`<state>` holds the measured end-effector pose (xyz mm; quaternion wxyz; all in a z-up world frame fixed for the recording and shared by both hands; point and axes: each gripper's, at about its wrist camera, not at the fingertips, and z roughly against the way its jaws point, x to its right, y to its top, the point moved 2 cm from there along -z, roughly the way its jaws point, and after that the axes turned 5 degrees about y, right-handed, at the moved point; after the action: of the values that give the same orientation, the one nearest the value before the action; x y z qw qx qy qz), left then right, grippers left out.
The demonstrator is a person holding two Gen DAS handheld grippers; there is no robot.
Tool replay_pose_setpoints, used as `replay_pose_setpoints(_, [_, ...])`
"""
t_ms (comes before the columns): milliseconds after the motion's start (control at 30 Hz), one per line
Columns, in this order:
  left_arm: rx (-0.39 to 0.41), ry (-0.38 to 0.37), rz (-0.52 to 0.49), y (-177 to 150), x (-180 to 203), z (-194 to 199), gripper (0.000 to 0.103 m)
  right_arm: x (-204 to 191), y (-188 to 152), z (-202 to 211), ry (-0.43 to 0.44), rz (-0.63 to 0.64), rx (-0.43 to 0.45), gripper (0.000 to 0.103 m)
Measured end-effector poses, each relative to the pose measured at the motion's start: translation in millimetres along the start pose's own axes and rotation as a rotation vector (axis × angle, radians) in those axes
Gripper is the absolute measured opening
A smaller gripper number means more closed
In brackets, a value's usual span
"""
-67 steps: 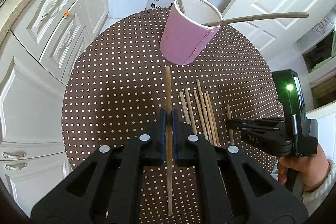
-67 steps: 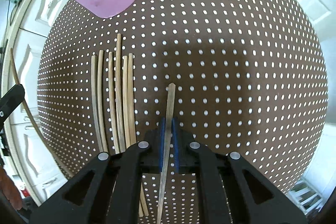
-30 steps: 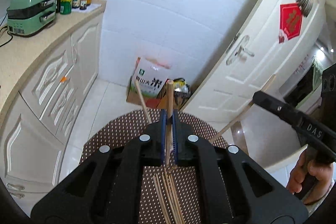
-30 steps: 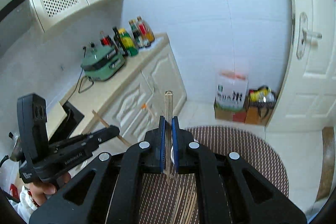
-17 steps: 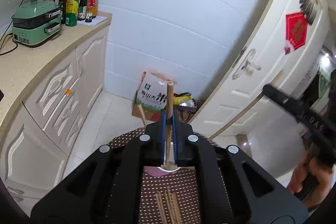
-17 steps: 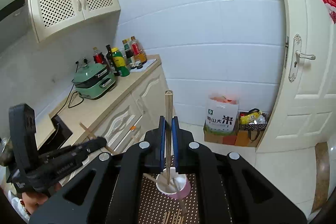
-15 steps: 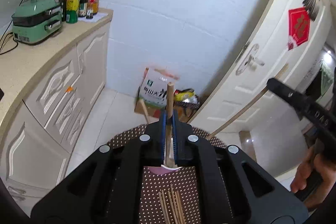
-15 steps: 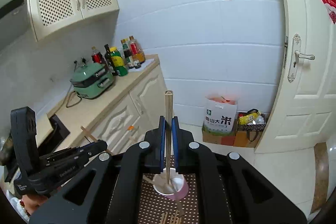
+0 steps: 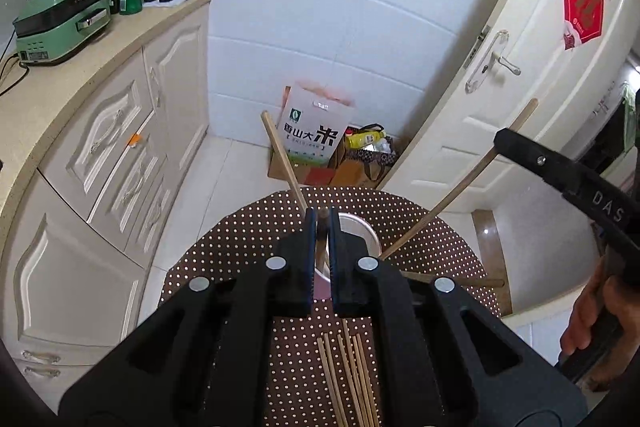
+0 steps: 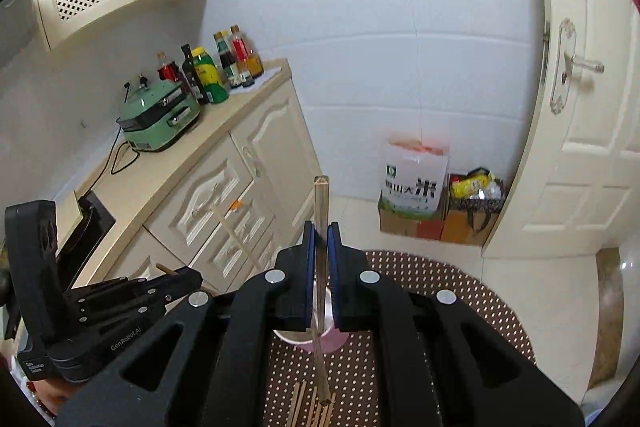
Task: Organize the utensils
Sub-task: 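Lower the stick into the pink cup and open the right gripper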
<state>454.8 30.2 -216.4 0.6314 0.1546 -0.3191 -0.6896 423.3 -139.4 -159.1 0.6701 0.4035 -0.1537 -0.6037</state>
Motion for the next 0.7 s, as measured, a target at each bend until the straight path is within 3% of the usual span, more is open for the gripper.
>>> replay_pose_setpoints(700, [-0.107, 0.02, 0.023, -12.0, -5.9, -16.9, 0.007, 6.0, -26.6, -31.1, 0.02, -0.093, -0.145, 0.006])
